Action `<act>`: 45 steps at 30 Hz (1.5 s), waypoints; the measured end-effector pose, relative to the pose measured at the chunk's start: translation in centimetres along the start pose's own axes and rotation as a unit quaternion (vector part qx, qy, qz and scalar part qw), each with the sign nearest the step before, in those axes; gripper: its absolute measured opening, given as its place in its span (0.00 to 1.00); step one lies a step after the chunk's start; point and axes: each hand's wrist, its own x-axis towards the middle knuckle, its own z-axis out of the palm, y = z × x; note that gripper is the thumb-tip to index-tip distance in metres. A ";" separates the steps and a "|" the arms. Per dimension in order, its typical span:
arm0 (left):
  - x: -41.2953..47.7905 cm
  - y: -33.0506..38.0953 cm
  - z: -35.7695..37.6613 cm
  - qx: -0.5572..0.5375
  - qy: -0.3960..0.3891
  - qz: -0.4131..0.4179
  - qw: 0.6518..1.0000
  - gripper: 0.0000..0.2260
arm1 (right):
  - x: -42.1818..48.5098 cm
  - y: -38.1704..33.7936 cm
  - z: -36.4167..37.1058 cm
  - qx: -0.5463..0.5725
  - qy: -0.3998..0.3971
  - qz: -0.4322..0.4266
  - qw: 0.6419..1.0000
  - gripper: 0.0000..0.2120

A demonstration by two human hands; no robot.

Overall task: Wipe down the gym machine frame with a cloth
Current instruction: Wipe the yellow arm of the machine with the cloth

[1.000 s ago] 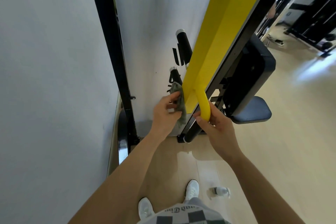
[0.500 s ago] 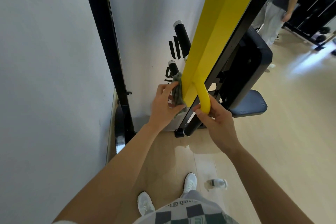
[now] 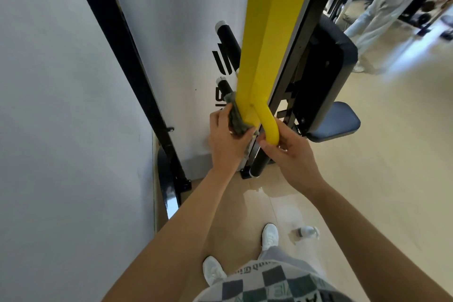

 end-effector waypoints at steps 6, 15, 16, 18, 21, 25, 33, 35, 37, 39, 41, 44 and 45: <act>0.4 -2.1 -0.4 0.015 -0.106 -0.063 0.992 0.32 | 0.2 0.3 -0.1 0.007 0.005 0.010 1.000 0.15; 4.4 -0.3 -4.5 -0.137 -0.202 -0.112 0.963 0.26 | 1.4 0.4 -0.5 0.019 0.013 0.052 0.998 0.34; 4.9 0.0 -4.9 -0.147 -0.207 -0.105 0.961 0.26 | 1.5 0.3 -0.5 0.016 0.009 0.043 0.999 0.35; 5.6 0.3 -5.5 -0.164 -0.219 -0.099 0.957 0.28 | 1.7 0.0 -0.3 0.008 0.006 0.018 1.000 0.35; 6.1 0.2 -6.2 -0.182 -0.260 -0.108 0.942 0.30 | 1.6 0.0 0.2 -0.009 0.006 0.004 1.000 0.34; 6.4 -0.8 -7.0 -0.186 -0.348 -0.163 0.904 0.29 | 1.4 0.4 0.5 -0.006 -0.002 0.020 1.000 0.34; 9.3 0.2 -8.9 -0.158 -0.479 -0.149 0.850 0.34 | 1.3 1.0 0.1 -0.007 0.009 0.025 1.000 0.34; 9.9 0.9 -8.8 -0.161 -0.476 -0.145 0.852 0.33 | 1.3 1.0 0.0 -0.008 0.010 0.026 1.000 0.34; 10.2 1.4 -8.5 -0.182 -0.460 -0.163 0.854 0.30 | 1.3 1.1 0.1 -0.008 0.015 0.028 0.999 0.34; 10.1 1.5 -8.1 -0.218 -0.427 -0.210 0.852 0.27 | 1.3 1.1 0.2 -0.005 0.017 0.034 0.999 0.35; 9.8 1.2 -7.9 -0.263 -0.401 -0.254 0.840 0.29 | 1.3 1.1 0.4 0.000 0.018 0.040 0.999 0.35; 9.0 0.7 -7.5 -0.284 -0.383 -0.284 0.832 0.32 | 1.3 0.6 0.7 0.010 0.021 0.038 0.999 0.33; 8.6 0.5 -7.2 -0.280 -0.375 -0.292 0.834 0.33 | 1.2 0.5 0.8 0.012 0.023 0.036 0.999 0.32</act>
